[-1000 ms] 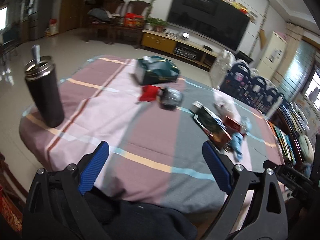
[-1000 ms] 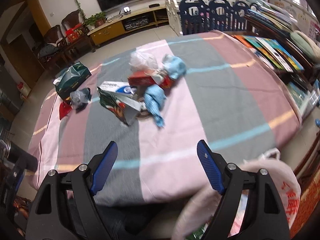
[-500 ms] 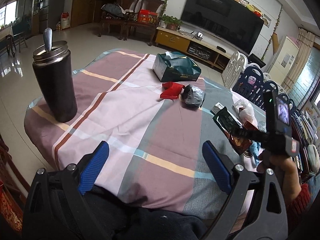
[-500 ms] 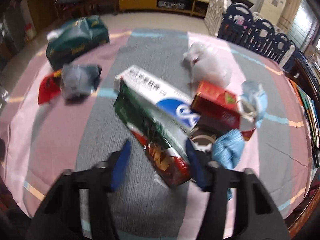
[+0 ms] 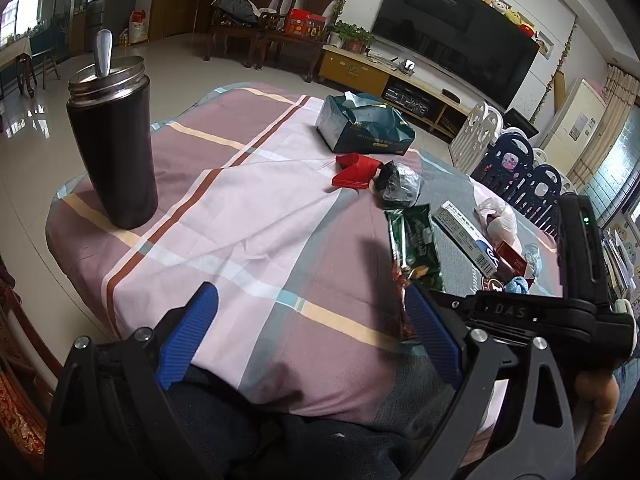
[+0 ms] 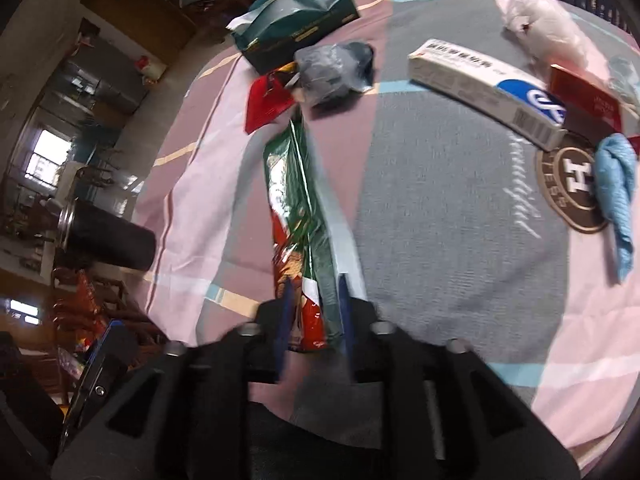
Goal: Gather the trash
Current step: 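Grasp the green chip bag with the right tool and set it beside the left tool, then move the right tool to the blue knotted cloth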
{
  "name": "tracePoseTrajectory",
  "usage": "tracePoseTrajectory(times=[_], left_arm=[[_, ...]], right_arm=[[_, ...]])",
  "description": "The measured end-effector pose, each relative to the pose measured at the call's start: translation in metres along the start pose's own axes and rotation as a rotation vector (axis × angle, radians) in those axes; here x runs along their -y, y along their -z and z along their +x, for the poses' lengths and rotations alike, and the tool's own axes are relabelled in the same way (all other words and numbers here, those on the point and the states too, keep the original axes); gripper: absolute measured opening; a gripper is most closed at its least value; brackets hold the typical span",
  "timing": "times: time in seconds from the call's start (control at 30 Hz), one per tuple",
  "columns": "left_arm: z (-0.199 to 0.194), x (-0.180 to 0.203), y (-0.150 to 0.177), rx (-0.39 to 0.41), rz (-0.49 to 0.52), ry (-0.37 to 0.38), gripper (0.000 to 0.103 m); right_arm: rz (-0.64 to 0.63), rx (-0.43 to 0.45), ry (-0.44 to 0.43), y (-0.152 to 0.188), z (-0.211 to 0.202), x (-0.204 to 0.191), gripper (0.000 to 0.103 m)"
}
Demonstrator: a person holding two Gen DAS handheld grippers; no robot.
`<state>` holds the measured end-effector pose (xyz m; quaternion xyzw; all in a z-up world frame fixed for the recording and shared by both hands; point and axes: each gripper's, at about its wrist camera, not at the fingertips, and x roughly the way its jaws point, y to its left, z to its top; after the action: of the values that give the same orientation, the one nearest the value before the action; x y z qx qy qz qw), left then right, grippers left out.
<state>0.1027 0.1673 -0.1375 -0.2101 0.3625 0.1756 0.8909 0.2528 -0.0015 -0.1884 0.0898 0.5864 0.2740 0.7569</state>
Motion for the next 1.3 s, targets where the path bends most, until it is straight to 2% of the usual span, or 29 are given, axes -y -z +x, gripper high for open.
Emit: tracePoseTrajectory(times=[0.03,0.07,0.17,0.2,0.27,0.3,0.37,0.5,0.6,0.73,0.8,0.87,0.9,0.93,0.97,1.1,1.3], left_arm=[[0.001,0.000,0.000,-0.004,-0.001,0.000,0.094],[0.002,0.000,0.000,-0.007,-0.003,0.000,0.094],[0.005,-0.002,0.000,-0.011,-0.006,-0.003,0.094],[0.005,-0.002,0.000,-0.013,-0.007,-0.003,0.094],[0.006,-0.002,0.001,-0.015,-0.008,-0.003,0.094],[0.006,-0.002,0.001,-0.017,-0.007,-0.003,0.094],[0.007,-0.002,0.002,-0.020,-0.003,-0.006,0.094],[0.007,-0.002,0.003,-0.026,-0.001,-0.006,0.094],[0.008,-0.002,0.003,-0.026,0.000,-0.011,0.094],[0.011,-0.002,0.004,-0.032,0.000,-0.014,0.094],[0.012,-0.003,0.004,-0.036,-0.001,-0.014,0.094],[0.013,-0.003,0.005,-0.039,-0.002,-0.014,0.094],[0.013,-0.003,0.005,-0.040,-0.002,-0.015,0.094],[0.013,-0.003,0.005,-0.041,-0.003,-0.015,0.094],[0.013,-0.004,0.005,-0.042,-0.004,-0.015,0.094],[0.015,-0.004,0.006,-0.050,-0.005,-0.017,0.094],[0.015,-0.004,0.006,-0.050,-0.004,-0.017,0.094]], right_arm=[[0.004,0.028,0.023,0.000,-0.006,0.002,0.053],[0.010,0.058,0.046,0.000,-0.012,0.004,0.058],[0.035,0.124,0.109,0.001,-0.032,0.018,0.060],[0.047,0.161,0.155,0.001,-0.040,0.024,0.061],[0.054,0.261,0.284,0.002,-0.056,0.033,0.064],[0.059,0.328,0.383,0.001,-0.065,0.041,0.067],[0.090,0.402,0.528,0.001,-0.075,0.056,0.079],[0.168,0.389,0.609,-0.009,-0.067,0.099,0.080],[0.206,0.345,0.610,-0.013,-0.055,0.122,0.080],[0.201,0.311,0.592,-0.020,-0.036,0.128,0.080],[0.167,0.301,0.597,-0.021,-0.029,0.122,0.066],[0.130,0.275,0.605,-0.019,-0.024,0.115,0.039],[0.113,0.266,0.604,-0.018,-0.021,0.112,0.034],[0.100,0.262,0.597,-0.017,-0.020,0.109,0.019],[0.088,0.255,0.587,-0.016,-0.018,0.107,0.010],[0.052,0.250,0.529,-0.008,-0.020,0.096,0.007],[0.014,0.234,0.374,0.007,-0.029,0.069,0.007]])
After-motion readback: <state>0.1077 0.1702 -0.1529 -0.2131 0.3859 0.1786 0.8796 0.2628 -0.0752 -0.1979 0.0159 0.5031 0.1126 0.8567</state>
